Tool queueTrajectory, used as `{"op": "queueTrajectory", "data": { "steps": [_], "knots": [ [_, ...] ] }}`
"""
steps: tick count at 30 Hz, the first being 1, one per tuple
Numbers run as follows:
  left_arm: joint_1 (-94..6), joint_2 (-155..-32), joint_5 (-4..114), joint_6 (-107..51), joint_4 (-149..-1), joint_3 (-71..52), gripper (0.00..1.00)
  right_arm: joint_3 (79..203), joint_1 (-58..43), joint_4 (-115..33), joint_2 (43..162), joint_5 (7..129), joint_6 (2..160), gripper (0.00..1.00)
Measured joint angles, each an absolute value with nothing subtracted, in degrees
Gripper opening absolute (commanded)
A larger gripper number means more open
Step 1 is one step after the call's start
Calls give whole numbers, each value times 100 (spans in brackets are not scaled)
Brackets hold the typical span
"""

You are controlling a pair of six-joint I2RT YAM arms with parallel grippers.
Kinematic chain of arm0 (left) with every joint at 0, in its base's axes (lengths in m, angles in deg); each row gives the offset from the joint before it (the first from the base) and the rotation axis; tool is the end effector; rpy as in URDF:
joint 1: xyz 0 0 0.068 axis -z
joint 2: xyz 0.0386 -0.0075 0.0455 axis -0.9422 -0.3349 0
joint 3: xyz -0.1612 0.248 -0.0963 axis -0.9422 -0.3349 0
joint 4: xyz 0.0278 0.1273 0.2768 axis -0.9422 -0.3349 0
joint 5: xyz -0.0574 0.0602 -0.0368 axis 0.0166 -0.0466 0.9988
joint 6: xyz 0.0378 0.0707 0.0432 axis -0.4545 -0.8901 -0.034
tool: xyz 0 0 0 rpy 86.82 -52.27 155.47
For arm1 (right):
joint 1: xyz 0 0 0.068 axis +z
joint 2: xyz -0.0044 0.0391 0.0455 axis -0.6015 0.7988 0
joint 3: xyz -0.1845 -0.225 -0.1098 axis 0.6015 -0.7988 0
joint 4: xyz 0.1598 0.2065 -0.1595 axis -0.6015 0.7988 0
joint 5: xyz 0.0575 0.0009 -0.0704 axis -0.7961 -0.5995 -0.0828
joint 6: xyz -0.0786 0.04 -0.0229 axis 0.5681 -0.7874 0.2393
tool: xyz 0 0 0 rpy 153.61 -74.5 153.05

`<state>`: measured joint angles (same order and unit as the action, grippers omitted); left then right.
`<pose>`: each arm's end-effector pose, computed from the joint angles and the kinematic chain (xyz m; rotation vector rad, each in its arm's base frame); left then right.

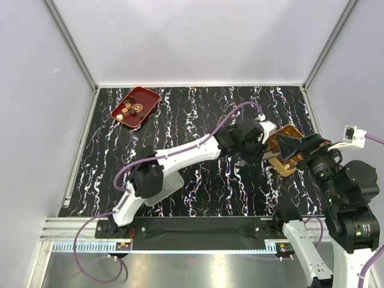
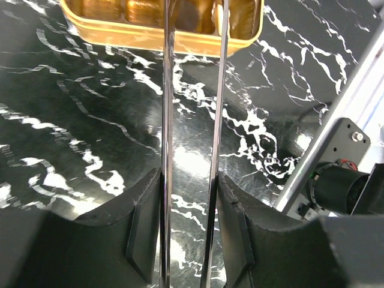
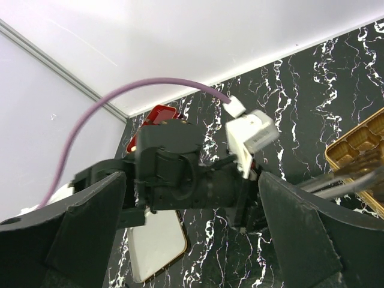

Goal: Pack the chocolate

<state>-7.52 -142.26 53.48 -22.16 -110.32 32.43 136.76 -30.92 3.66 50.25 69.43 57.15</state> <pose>0.2644 -0.5385 0.2702 1.0111 2.2534 -0.8075 0.0828 0.0184 0.4959 0.2608 1.6236 0.5875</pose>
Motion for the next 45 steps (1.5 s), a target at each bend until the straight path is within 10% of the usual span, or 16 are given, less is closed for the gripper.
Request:
{"op": "queueTrajectory", "data": {
  "steps": [12,27,45],
  "knots": [
    [-1538,-12575,4190,-2238,-11612,2865,42,13676,-3092,359,4955,6940,5701,100],
    [-5820,-11054,3116,-2192,-12420,557,41,13423,-3092,311,4854,6901,5704,100],
    [-6111,-11655,3547,-2262,-11970,109,43,13342,-3092,261,4867,6899,5719,100]
  ]
}}
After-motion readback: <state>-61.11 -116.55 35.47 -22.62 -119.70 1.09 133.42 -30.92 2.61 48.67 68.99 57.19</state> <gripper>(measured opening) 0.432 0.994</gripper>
